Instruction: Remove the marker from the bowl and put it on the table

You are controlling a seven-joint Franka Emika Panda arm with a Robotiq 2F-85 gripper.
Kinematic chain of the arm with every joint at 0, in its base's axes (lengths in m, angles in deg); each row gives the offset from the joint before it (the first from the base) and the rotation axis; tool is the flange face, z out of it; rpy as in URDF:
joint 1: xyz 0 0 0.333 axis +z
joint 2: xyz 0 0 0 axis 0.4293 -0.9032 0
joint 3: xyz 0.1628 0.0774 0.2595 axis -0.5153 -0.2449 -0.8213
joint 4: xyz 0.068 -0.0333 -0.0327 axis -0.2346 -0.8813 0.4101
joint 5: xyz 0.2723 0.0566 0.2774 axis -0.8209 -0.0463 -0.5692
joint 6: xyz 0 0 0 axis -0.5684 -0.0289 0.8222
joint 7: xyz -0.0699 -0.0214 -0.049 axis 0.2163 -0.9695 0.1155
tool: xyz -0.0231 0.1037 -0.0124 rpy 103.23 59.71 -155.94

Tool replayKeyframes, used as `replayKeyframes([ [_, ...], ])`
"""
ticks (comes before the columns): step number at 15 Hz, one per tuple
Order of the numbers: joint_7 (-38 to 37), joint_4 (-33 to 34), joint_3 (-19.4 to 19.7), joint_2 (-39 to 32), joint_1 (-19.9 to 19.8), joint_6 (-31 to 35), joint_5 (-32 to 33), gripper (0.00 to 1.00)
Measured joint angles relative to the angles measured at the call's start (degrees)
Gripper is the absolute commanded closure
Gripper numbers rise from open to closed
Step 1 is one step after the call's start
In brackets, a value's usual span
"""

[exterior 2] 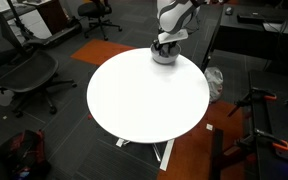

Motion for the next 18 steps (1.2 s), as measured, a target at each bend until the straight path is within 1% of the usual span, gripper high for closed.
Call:
replayKeyframes([
  [1, 0.0, 0.1, 0.0, -0.1, -0.1, 0.0, 0.0, 0.8],
  [2, 0.0, 0.3, 0.0, -0.3, -0.1, 0.0, 0.0, 0.88],
  [4, 0.0, 0.5, 0.0, -0.4, -0.2, 0.0, 0.0, 1.0],
  [6, 0.0, 0.7, 0.0, -0.5, -0.2, 0.0, 0.0, 0.95],
  [12, 0.0, 1.0, 0.4, 0.3, -0.2, 0.0, 0.0, 0.95],
  [18, 0.0, -2.1, 2.8, 6.0, 0.7, 0.0, 0.1, 0.95],
])
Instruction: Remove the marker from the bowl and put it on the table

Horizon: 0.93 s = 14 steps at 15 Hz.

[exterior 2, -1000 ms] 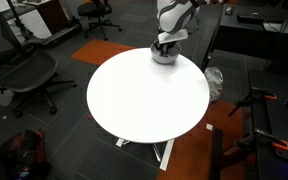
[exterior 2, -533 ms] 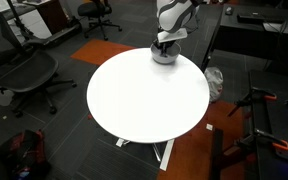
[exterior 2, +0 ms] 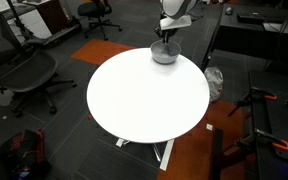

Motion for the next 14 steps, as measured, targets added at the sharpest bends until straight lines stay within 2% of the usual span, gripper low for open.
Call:
replayKeyframes([
  [6, 0.6, -2.6, 3.2, 6.9, 0.0, 0.0, 0.6, 0.95],
  [14, 1.9, -8.0, 2.4, 15.5, 2.1, 0.1, 2.2, 0.95],
])
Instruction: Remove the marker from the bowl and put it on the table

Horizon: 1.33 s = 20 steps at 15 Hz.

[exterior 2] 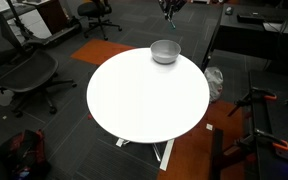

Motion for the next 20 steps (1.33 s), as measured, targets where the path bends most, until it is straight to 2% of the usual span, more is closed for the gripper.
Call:
replayKeyframes([
  [5, 0.0, -5.0, -1.1, 7.1, 2.8, 0.1, 1.9, 0.95],
  [10, 0.0, -9.5, -4.2, 12.9, 4.4, 1.3, 3.1, 0.95],
  [20, -0.1, -14.5, -10.4, 17.0, 6.5, 1.9, 3.1, 0.95],
])
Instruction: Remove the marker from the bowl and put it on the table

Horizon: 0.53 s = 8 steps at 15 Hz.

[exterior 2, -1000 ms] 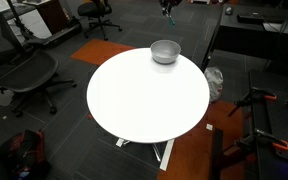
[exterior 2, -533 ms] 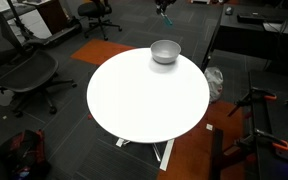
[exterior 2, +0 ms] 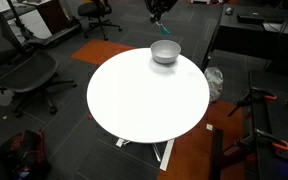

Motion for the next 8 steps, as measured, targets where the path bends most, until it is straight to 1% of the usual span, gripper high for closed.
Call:
replayKeyframes([
  [4, -2.4, 0.0, -1.4, 0.0, 1.8, -1.1, 0.0, 0.95],
  [8, -7.8, 0.8, -2.4, 0.0, 3.6, -4.6, 0.3, 0.95],
])
